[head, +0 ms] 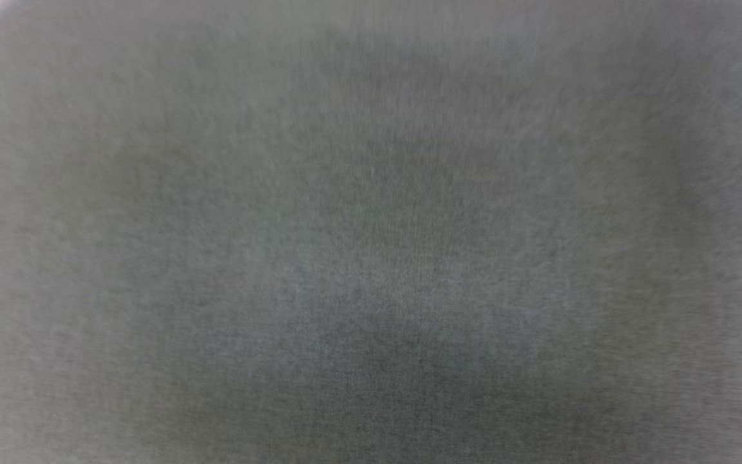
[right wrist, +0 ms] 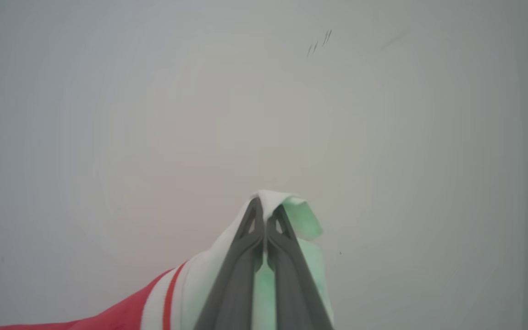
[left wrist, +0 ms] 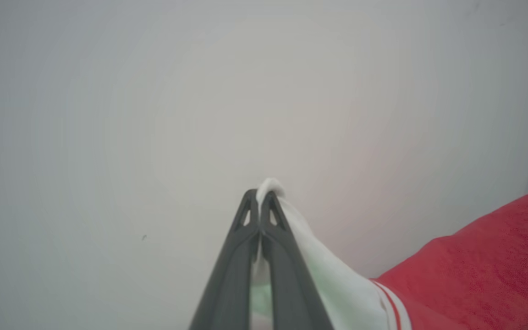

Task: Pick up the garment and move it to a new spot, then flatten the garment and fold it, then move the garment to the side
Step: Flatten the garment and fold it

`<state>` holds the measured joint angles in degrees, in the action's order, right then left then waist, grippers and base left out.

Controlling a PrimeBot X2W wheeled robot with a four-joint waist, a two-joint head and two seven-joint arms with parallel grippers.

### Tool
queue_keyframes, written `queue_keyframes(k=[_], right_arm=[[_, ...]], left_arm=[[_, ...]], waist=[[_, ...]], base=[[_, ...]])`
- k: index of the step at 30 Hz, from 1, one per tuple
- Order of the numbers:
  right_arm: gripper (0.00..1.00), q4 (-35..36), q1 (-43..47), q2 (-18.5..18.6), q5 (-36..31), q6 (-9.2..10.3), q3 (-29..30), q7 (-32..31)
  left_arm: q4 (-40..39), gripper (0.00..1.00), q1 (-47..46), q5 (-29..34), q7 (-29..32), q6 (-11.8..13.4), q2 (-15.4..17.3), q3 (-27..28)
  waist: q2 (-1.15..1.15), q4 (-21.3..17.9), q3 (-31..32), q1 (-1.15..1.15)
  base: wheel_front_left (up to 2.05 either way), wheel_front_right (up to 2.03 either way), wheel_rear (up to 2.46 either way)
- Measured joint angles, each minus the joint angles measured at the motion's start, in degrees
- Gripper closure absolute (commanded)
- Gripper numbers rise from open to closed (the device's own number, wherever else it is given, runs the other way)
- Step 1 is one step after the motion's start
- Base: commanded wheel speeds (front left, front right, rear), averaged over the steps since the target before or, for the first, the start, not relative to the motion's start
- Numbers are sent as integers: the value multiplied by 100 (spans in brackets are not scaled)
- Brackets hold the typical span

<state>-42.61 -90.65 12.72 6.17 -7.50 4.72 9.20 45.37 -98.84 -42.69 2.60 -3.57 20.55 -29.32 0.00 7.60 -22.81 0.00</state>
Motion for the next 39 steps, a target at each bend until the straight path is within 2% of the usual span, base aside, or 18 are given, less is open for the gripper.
queue_keyframes(k=[2, 5, 9, 11, 15, 21, 24, 28, 35, 39], right_arm=[[100, -210, -140, 82, -114, 0, -48, 342], [100, -587, -125, 180, -201, 0, -203, 495], [100, -1305, 222, 252, 156, -1, -198, 467], [100, -1614, 376, 264, 608, -1, -102, 278], [100, -1805, 548, 288, 1251, -1, -160, -149], [100, -1785, 992, 382, 2337, -1, -176, -1340], [100, -1653, 1256, 508, 2682, -1, -253, -2063], [100, -1289, 1781, 721, 3008, 0, -561, -3170], [100, 191, 3301, 1236, 3701, 0, -1089, -4446], [100, 1115, 4409, 1556, 4070, -1, -1236, -5180]], left_arm=[[130, 100, -121, 54, -476, -74, -70, 25], [421, 100, -98, 34, -840, -209, -136, 2], [890, 100, 402, -107, -890, -333, -309, -169], [1093, 100, 664, -220, -812, -352, -377, -257], [1294, 100, 1036, -548, -436, -374, -455, -372], [1099, 100, 1591, -1140, 342, -378, -381, -609], [906, 100, 1955, -1363, 702, -378, -288, -749], [609, 100, 2392, -1518, 1065, -380, -2, -924], [-121, 100, 3491, -1628, 1322, -379, 620, -1122], [-888, 100, 4365, -1796, 1560, -188, 1001, -1181]], waist=[[0, 20, -278, 0], [0, 61, -668, 0], [0, 139, -1078, 0], [0, 201, -1205, 0], [0, 348, -1265, 0], [0, 442, -971, 0], [0, 446, -733, 0], [0, 427, -375, 0], [0, 368, 273, 0], [0, 316, 634, 0]], base=[[0, 0, 0], [0, 0, 0], [0, 0, 0], [0, 0, 0], [0, 0, 0], [0, 0, 0], [0, 0, 0], [0, 0, 0], [0, 0, 0], [0, 0, 0]])
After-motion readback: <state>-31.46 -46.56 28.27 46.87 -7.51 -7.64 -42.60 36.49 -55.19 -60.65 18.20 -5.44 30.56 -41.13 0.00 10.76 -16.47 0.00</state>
